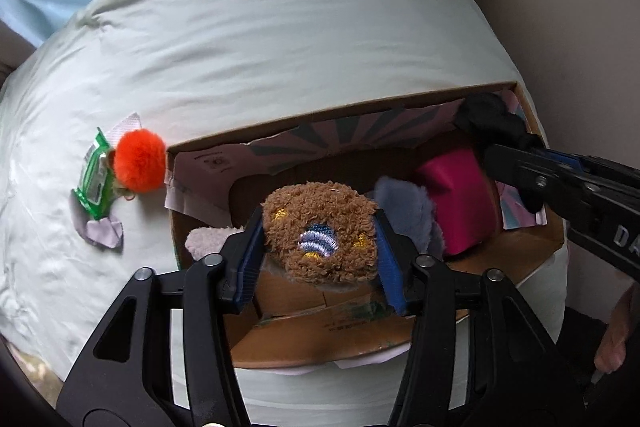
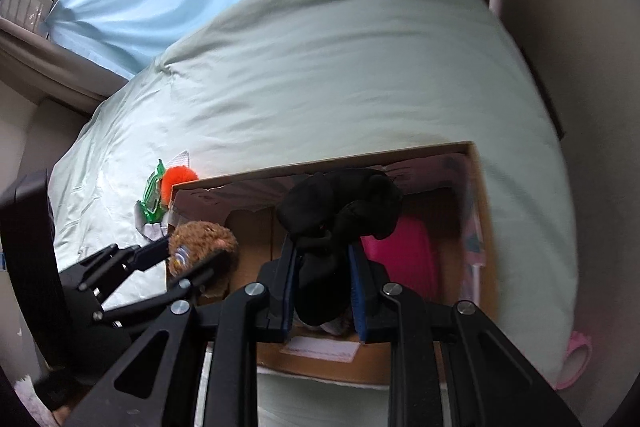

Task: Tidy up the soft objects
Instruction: 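Open the left tool over the box while the right tool releases the black sock inside, then withdraw both tools up and away from the box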

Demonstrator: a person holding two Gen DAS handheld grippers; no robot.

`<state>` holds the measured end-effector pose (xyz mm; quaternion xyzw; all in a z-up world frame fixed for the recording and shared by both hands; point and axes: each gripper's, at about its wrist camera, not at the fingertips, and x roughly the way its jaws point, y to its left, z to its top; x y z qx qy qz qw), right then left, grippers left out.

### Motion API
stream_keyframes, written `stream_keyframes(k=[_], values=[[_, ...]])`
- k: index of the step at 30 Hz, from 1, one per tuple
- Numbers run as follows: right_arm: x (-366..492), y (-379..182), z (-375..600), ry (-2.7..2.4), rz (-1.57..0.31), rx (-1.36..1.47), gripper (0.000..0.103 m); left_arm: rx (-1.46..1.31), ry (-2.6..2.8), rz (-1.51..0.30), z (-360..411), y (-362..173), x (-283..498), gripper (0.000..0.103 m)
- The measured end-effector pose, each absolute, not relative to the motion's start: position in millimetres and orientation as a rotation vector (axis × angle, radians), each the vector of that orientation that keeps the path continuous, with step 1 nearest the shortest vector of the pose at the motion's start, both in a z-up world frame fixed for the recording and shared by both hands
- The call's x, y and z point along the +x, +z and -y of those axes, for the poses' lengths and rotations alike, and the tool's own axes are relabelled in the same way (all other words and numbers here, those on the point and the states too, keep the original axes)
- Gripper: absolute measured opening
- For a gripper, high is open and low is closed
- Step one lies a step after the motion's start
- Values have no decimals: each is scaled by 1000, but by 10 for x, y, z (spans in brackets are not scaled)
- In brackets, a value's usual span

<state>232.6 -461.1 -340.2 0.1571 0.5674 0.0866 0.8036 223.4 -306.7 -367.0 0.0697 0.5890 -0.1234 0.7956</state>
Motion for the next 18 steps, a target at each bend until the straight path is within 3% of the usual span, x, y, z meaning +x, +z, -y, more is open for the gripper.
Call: stream_keyframes(k=[1, 3, 4, 5, 18], values=[[2352, -3433, 4614, 189, -1228, 349, 23, 145, -271, -1273, 3057, -3678, 2241, 63], [2384, -3508, 4619, 176, -1251, 390, 48, 158, -268, -1282, 3044, -3690, 2242, 98], [2388, -3536, 4634, 171, -1247, 410, 80, 172, -263, -1280, 3036, -3694, 2236, 102], [2381, -3553, 4647, 172, -1241, 426, 103, 185, -259, -1275, 3033, -3686, 2224, 103], [2196, -3406, 4649, 132, -1200, 354, 103, 148, -248, -1264, 2840, -3514, 2079, 103]])
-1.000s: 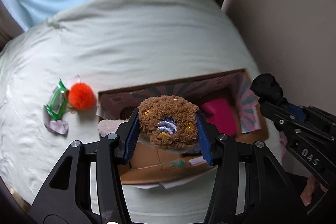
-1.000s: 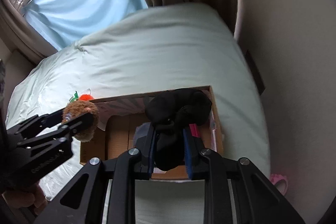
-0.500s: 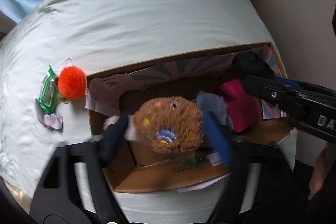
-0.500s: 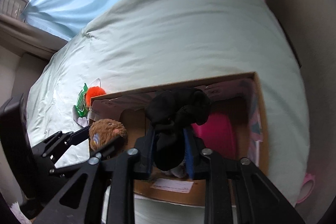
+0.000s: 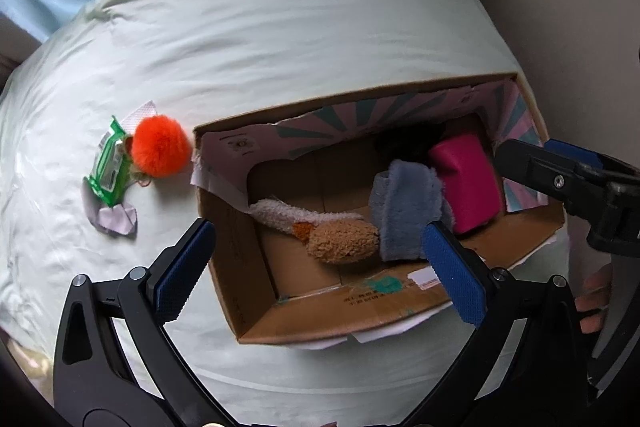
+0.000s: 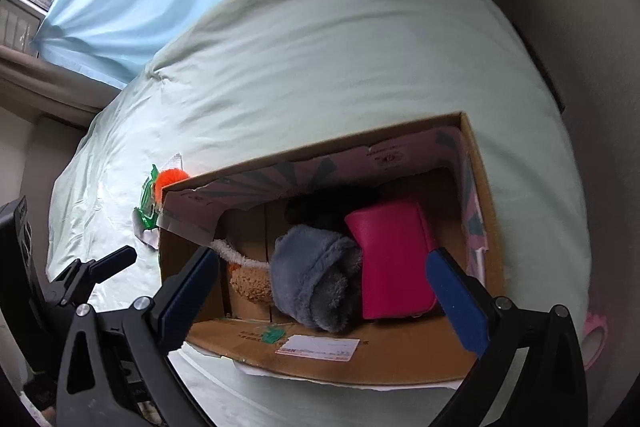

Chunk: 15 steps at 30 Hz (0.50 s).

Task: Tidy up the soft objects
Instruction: 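Withdraw both tools up and away from the box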

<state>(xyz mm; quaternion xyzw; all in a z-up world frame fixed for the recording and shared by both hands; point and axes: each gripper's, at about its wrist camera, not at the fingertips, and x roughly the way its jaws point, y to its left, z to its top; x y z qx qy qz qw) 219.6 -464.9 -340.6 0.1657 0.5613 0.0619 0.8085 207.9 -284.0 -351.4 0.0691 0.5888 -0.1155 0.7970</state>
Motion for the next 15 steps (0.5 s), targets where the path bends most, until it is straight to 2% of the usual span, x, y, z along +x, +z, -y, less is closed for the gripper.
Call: stream_keyframes(k=[9, 15], values=[[1938, -2914, 4503, 126, -1112, 262, 103, 118, -254, -1172, 2702, -3027, 1884, 103], [1690, -2369, 4262, 127, -1042, 215, 103, 86, -267, -1077, 2473, -2489, 1648, 103]])
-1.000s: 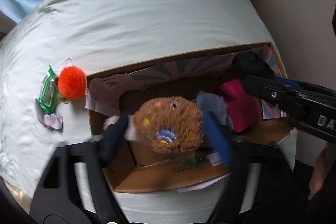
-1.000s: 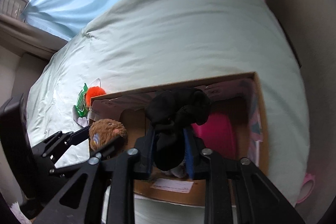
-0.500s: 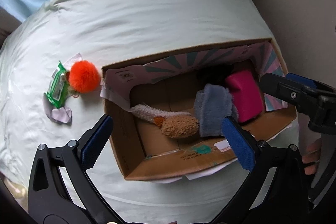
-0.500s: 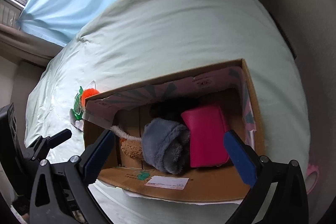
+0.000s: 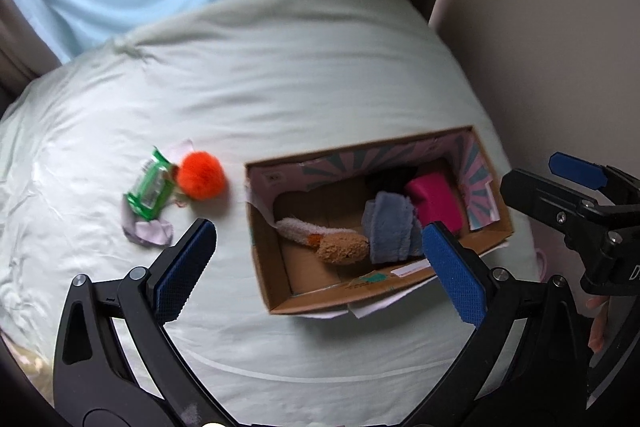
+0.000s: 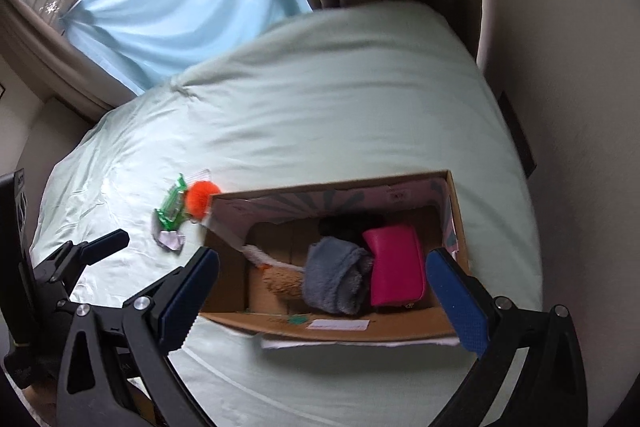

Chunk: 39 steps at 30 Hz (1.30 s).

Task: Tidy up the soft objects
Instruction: 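Withdraw both tools up and away from the box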

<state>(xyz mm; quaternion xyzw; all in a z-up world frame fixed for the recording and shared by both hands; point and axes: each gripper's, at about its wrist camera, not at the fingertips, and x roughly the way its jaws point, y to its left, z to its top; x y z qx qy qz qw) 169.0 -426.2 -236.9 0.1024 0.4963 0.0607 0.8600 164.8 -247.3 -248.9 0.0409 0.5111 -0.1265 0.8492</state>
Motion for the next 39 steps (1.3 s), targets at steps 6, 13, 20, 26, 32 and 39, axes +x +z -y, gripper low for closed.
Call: stream_keyframes(k=[6, 13, 20, 26, 32, 39], values=[[1378, -1752, 3914, 117, -924, 163, 103, 61, -266, -959, 2056, -1937, 1342, 103], [1012, -1253, 3397, 95, -820, 104, 103, 55, -234, -841, 1349, -1419, 962, 103], [680, -1043, 2770, 54, -736, 46, 103, 50, -194, -762, 554, -1148, 659, 103], [525, -990, 2372, 26, -705, 43, 103, 33, -186, -742, 0, -1066, 518, 103], [526, -1012, 1968, 7, -699, 57, 103, 38, -209, -735, -446, -1079, 534, 102], [662, -1180, 1558, -20, -737, 151, 103, 58, -262, -753, -881, -1240, 801, 102]])
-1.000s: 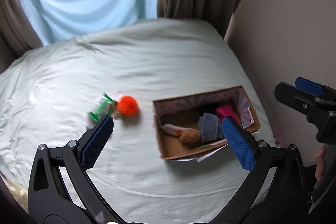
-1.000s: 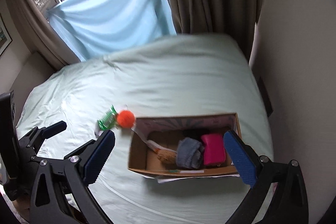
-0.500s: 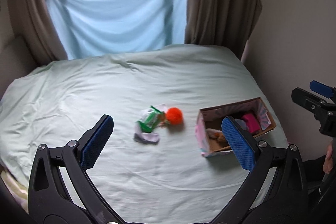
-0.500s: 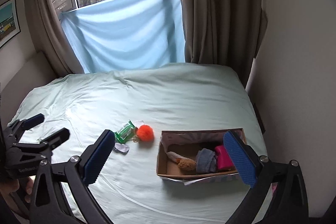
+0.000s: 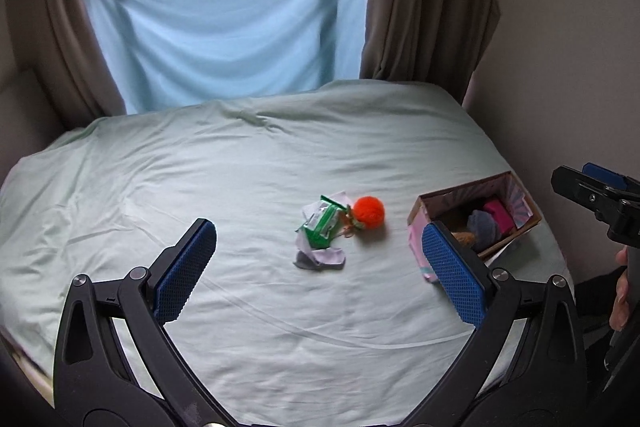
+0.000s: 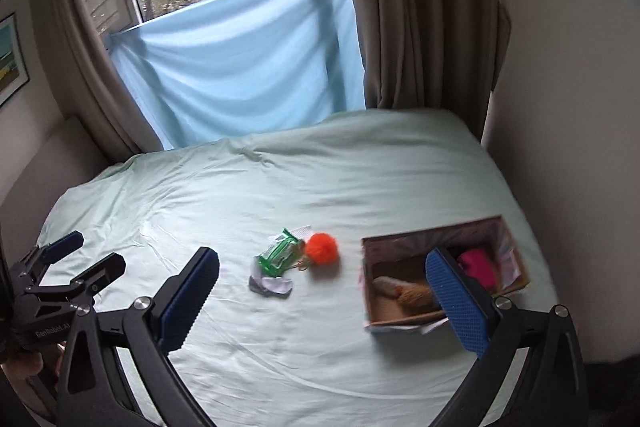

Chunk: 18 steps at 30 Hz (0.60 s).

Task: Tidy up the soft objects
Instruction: 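Move both tools toward the green packet, orange pompom and grey cloth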

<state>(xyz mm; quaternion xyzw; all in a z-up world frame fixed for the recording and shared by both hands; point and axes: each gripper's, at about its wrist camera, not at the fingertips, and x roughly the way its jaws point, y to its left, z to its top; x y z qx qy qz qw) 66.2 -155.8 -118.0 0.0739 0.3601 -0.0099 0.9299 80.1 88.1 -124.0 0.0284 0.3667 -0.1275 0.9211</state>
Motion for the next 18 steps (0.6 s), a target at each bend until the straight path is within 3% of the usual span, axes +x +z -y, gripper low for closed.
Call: stream_keyframes(k=[18], values=[[1577, -2348, 1172, -82, -794, 307, 103, 133, -365, -781, -924, -2362, 1847, 102]])
